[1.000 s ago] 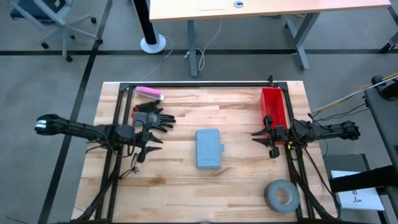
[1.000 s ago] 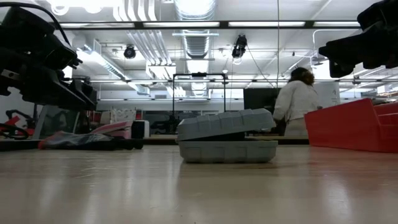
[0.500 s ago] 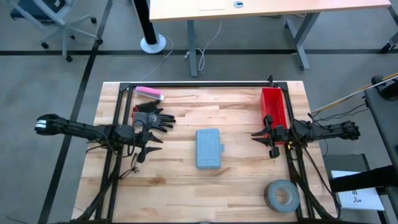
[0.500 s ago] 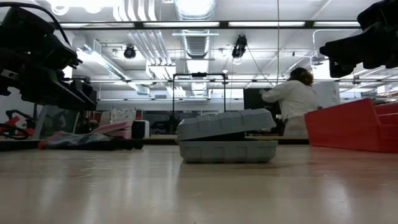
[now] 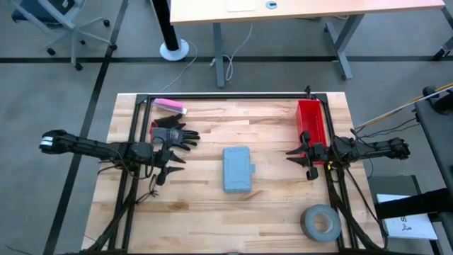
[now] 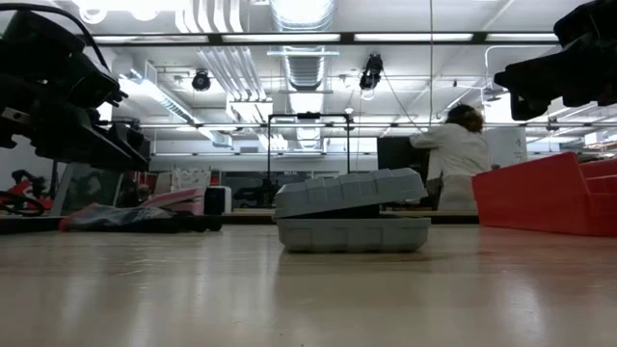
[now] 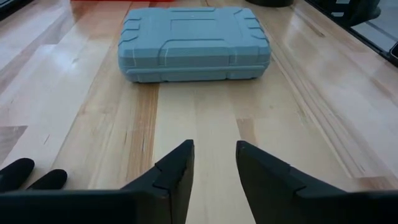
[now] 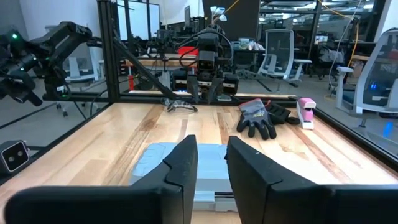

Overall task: Prefit tool cases
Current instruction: Return to Home Position

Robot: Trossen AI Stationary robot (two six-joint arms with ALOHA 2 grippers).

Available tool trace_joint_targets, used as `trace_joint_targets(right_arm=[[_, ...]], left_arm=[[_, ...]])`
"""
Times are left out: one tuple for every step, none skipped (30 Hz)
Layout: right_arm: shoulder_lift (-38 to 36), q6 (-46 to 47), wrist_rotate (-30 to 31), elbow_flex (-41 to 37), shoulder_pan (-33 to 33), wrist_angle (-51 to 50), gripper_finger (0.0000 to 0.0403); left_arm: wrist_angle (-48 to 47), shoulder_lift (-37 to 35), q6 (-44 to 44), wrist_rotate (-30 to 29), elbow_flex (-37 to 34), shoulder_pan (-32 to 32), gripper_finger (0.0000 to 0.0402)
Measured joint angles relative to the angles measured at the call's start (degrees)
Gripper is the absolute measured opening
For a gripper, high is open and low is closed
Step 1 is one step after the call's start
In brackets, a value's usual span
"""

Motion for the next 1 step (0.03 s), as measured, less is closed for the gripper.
trace_joint_targets(right_arm=[[0.0, 0.0, 0.0, 0.0, 0.0, 0.0, 0.0071]], left_arm=[[0.0, 0.0, 0.0, 0.0, 0.0, 0.0, 0.0126]])
